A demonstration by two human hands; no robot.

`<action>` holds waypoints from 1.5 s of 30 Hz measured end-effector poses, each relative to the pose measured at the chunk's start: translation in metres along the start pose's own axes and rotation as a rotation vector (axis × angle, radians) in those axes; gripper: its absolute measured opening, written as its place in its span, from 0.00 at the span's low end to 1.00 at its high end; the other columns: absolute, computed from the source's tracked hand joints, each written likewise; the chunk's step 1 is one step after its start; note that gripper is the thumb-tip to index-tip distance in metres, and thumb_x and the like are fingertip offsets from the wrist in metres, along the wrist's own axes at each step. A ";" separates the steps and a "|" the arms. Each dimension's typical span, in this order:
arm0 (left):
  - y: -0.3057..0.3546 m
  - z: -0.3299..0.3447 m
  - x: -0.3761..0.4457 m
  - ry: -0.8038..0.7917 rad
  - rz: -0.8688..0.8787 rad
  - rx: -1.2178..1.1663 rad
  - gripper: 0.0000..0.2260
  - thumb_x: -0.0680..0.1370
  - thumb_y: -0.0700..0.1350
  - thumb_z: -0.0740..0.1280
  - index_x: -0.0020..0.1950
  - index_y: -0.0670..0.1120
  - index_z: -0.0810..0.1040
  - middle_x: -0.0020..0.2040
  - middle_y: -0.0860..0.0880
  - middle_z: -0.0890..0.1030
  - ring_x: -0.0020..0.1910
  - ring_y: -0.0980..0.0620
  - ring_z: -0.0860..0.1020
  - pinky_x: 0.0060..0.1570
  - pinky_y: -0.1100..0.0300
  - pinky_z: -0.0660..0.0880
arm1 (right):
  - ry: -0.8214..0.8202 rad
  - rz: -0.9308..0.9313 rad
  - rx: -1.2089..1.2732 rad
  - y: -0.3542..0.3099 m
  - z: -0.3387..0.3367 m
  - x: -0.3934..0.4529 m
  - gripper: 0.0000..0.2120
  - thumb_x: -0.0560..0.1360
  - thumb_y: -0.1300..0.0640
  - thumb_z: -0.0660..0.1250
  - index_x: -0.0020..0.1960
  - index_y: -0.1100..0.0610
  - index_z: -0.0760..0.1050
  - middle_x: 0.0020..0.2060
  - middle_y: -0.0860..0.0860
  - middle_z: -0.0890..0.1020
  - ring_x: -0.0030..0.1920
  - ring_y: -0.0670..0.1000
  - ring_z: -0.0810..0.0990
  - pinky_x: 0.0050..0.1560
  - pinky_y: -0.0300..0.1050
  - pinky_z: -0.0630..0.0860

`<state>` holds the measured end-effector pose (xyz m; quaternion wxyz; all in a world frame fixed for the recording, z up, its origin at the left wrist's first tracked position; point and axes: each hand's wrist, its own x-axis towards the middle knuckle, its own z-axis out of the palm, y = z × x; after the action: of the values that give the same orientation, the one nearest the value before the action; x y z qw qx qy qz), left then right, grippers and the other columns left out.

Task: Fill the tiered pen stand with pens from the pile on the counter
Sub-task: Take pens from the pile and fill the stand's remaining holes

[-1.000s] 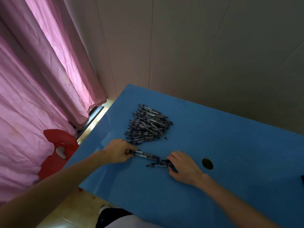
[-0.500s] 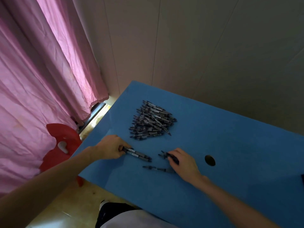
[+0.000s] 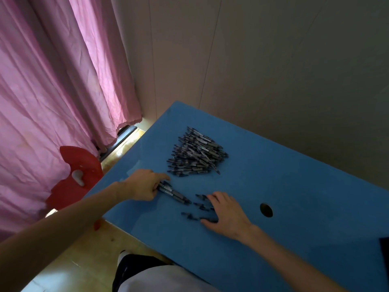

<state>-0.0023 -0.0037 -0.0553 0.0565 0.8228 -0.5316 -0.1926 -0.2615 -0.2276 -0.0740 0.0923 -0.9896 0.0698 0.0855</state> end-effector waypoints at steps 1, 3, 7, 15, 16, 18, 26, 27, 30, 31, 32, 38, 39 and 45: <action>0.001 0.001 0.000 0.003 -0.018 -0.016 0.26 0.71 0.41 0.65 0.69 0.55 0.74 0.31 0.57 0.74 0.31 0.58 0.71 0.35 0.62 0.70 | 0.021 -0.016 -0.005 0.001 0.002 0.002 0.36 0.77 0.32 0.57 0.76 0.55 0.64 0.65 0.48 0.70 0.64 0.50 0.71 0.66 0.48 0.72; 0.006 0.001 -0.002 0.039 -0.052 -0.040 0.17 0.73 0.45 0.67 0.62 0.53 0.75 0.32 0.55 0.77 0.31 0.59 0.73 0.37 0.59 0.75 | 0.042 -0.028 -0.044 0.004 0.003 0.005 0.28 0.80 0.37 0.57 0.71 0.54 0.69 0.59 0.48 0.73 0.58 0.49 0.73 0.59 0.47 0.75; 0.014 0.010 -0.005 0.139 -0.243 -0.093 0.14 0.78 0.59 0.66 0.42 0.50 0.76 0.33 0.53 0.79 0.33 0.55 0.76 0.37 0.55 0.76 | 0.042 0.043 -0.072 0.009 0.000 0.012 0.19 0.79 0.39 0.57 0.60 0.52 0.72 0.51 0.47 0.74 0.48 0.48 0.74 0.47 0.44 0.75; 0.028 0.028 -0.012 0.273 -0.393 -0.097 0.22 0.80 0.64 0.63 0.35 0.48 0.73 0.29 0.52 0.75 0.29 0.55 0.74 0.30 0.59 0.68 | -0.073 0.082 -0.089 0.016 -0.013 0.017 0.06 0.77 0.50 0.59 0.49 0.52 0.65 0.43 0.46 0.72 0.41 0.48 0.72 0.38 0.43 0.69; 0.029 0.028 -0.013 0.316 -0.322 -0.047 0.19 0.78 0.64 0.65 0.37 0.51 0.70 0.32 0.54 0.74 0.31 0.56 0.72 0.30 0.60 0.65 | -0.068 0.095 -0.080 0.017 -0.012 0.015 0.06 0.78 0.50 0.59 0.49 0.52 0.65 0.42 0.46 0.73 0.40 0.48 0.73 0.38 0.43 0.70; 0.029 0.030 -0.012 0.346 -0.151 0.021 0.17 0.75 0.67 0.66 0.47 0.54 0.71 0.43 0.57 0.75 0.40 0.56 0.73 0.35 0.61 0.68 | -0.045 0.121 -0.050 0.018 -0.010 0.013 0.06 0.78 0.49 0.59 0.48 0.52 0.66 0.42 0.46 0.73 0.40 0.48 0.73 0.38 0.43 0.70; 0.015 0.040 0.005 0.183 0.093 0.163 0.24 0.75 0.55 0.67 0.70 0.53 0.74 0.63 0.51 0.74 0.61 0.50 0.73 0.60 0.55 0.71 | 0.000 0.345 0.127 0.011 -0.015 0.023 0.09 0.78 0.47 0.63 0.45 0.52 0.69 0.38 0.46 0.76 0.34 0.46 0.74 0.32 0.43 0.70; 0.016 0.036 0.007 0.153 0.087 0.148 0.23 0.74 0.53 0.67 0.70 0.54 0.74 0.64 0.52 0.73 0.62 0.50 0.72 0.61 0.55 0.71 | 0.001 0.363 0.143 0.010 -0.015 0.025 0.09 0.78 0.46 0.63 0.46 0.52 0.70 0.38 0.46 0.77 0.35 0.46 0.75 0.33 0.43 0.72; 0.017 0.027 0.010 0.089 0.141 0.103 0.22 0.69 0.42 0.66 0.62 0.53 0.79 0.63 0.54 0.75 0.63 0.50 0.72 0.61 0.57 0.68 | -0.019 0.370 0.155 0.008 -0.017 0.028 0.10 0.77 0.46 0.64 0.47 0.52 0.71 0.39 0.46 0.77 0.38 0.47 0.77 0.35 0.45 0.74; 0.017 0.026 0.010 0.077 0.178 0.107 0.21 0.66 0.39 0.66 0.58 0.52 0.81 0.62 0.54 0.76 0.62 0.50 0.72 0.61 0.57 0.68 | -0.025 0.371 0.161 0.008 -0.017 0.029 0.10 0.77 0.46 0.64 0.48 0.52 0.72 0.39 0.46 0.78 0.38 0.47 0.77 0.35 0.45 0.74; 0.017 0.025 0.009 0.072 0.209 0.106 0.21 0.65 0.38 0.65 0.55 0.51 0.82 0.61 0.54 0.77 0.62 0.50 0.73 0.60 0.57 0.68 | -0.026 0.373 0.171 0.007 -0.017 0.030 0.10 0.78 0.46 0.65 0.49 0.52 0.72 0.40 0.46 0.78 0.39 0.48 0.78 0.35 0.44 0.73; 0.014 0.032 -0.002 0.099 0.216 0.043 0.21 0.65 0.36 0.66 0.54 0.52 0.82 0.63 0.54 0.76 0.63 0.52 0.72 0.63 0.57 0.72 | 0.022 0.360 0.249 -0.006 -0.013 0.033 0.11 0.78 0.44 0.67 0.50 0.51 0.71 0.42 0.46 0.78 0.40 0.47 0.76 0.31 0.40 0.67; 0.014 0.034 -0.005 0.122 0.208 0.040 0.22 0.65 0.36 0.66 0.56 0.52 0.82 0.64 0.54 0.76 0.64 0.52 0.72 0.63 0.59 0.71 | 0.034 0.362 0.257 -0.006 -0.012 0.033 0.12 0.77 0.43 0.67 0.50 0.51 0.71 0.42 0.46 0.78 0.40 0.47 0.76 0.31 0.40 0.67; 0.026 0.029 -0.027 0.450 -0.073 -0.072 0.05 0.75 0.53 0.62 0.46 0.53 0.73 0.42 0.58 0.78 0.37 0.55 0.77 0.35 0.58 0.75 | 0.070 0.362 0.093 -0.004 -0.016 0.031 0.22 0.74 0.34 0.66 0.54 0.51 0.71 0.48 0.47 0.76 0.43 0.47 0.77 0.39 0.43 0.74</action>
<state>-0.0449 0.0127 -0.0673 0.1960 0.8611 -0.4684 -0.0250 -0.2285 -0.2304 -0.0638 0.1186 -0.9579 0.2538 0.0631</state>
